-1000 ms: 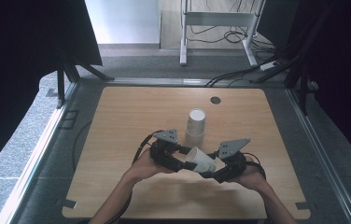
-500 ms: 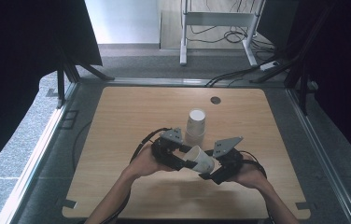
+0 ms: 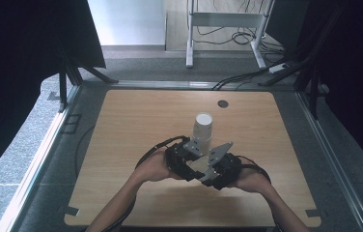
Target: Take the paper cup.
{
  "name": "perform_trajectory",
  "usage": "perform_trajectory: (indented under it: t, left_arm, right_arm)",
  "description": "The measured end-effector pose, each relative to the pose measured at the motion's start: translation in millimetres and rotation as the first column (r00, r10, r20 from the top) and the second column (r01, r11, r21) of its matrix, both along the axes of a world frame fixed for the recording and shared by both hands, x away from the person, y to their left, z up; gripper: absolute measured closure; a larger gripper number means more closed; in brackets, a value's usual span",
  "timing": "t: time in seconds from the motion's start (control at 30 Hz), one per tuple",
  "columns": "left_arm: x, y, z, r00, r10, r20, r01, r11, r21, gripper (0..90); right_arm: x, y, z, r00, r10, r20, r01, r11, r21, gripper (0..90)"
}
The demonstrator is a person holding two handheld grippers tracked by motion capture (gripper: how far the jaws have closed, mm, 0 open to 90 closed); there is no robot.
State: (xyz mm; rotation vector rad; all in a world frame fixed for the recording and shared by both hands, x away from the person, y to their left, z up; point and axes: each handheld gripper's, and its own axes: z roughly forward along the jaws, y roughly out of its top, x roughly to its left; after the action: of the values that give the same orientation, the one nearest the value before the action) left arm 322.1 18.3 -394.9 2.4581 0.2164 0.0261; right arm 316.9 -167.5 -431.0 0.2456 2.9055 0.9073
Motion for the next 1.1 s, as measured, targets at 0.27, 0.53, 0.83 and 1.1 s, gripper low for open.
perform_trajectory:
  t: [0.27,0.53,0.83,1.1]
  left_arm:
    - [2.5,6.7,1.1,0.9994,0.027,-0.023,-0.029,0.9940,-0.105,27.0]
    - [2.5,19.9,-3.9,0.9953,0.065,-0.072,-0.082,0.9599,-0.268,14.9]
    - [7.9,22.8,-16.6,0.9919,0.032,-0.123,-0.078,0.9180,-0.389,16.4]
    - [5.0,18.6,-15.8,0.9954,0.012,-0.095,-0.048,0.9231,-0.382,24.7]
  right_arm:
    - [-0.6,-8.4,0.7,0.9997,-0.016,-0.016,0.017,0.9959,0.088,37.6]
    - [1.1,-22.7,-0.6,0.9975,-0.049,-0.050,0.060,0.9696,0.237,37.3]
    - [-0.7,-22.8,-6.5,0.9973,-0.039,-0.062,0.057,0.9458,0.320,36.9]
    - [-1.3,-20.8,-7.1,0.9975,-0.024,-0.067,0.045,0.9378,0.344,36.5]
